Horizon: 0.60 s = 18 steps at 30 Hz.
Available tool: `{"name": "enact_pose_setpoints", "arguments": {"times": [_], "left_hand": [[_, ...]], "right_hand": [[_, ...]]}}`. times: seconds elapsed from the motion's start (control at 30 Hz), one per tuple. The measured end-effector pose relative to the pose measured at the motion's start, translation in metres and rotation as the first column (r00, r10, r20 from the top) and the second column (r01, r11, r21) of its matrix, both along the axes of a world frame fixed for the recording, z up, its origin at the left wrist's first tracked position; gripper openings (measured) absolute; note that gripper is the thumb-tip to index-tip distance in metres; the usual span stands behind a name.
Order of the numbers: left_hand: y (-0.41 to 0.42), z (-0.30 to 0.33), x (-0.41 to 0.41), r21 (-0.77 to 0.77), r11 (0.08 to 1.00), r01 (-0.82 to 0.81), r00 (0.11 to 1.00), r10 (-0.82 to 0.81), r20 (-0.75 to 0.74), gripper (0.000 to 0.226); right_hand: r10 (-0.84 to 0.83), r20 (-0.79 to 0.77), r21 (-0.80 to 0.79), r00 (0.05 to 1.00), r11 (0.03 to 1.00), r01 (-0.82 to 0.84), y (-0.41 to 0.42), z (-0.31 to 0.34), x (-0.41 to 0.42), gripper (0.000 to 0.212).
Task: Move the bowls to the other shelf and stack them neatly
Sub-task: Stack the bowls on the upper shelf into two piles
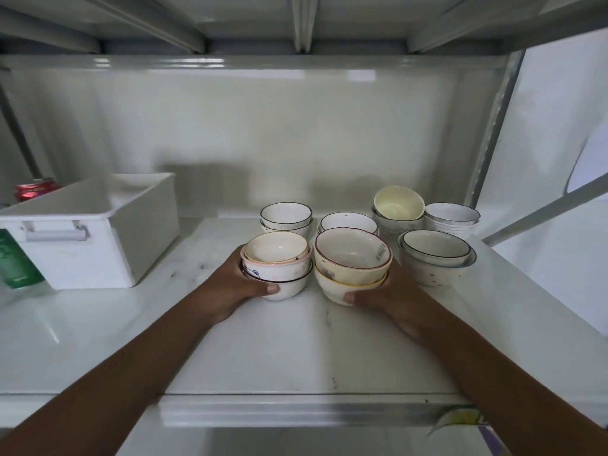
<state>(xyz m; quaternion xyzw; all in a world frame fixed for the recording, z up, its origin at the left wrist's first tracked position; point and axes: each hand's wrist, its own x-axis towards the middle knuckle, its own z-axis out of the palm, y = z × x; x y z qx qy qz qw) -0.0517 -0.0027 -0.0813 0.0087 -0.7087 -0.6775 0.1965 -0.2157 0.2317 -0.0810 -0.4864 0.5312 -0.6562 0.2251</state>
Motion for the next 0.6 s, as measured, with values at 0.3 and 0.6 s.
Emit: {"name": "enact_pose_setpoints", "arguments": {"times": [0.3, 0.6], "left_hand": [[0.0011, -0.0022, 0.0006, 0.078, 0.997, 0.029, 0.999, -0.03, 0.012, 0.073], [0.0025, 0.0001, -0.0043, 0.129, 0.99, 0.055, 0.998, -0.049, -0.049, 0.081]], "right_hand": [[0.027, 0.028, 0.022, 0.999, 0.999, -0.028, -0.001, -0.0029, -0.0057, 0.082], [-0.05, 0.074, -0.03, 0.996, 0.998, 0.052, -0.0021, -0.0029, -0.0071, 0.089]]}}
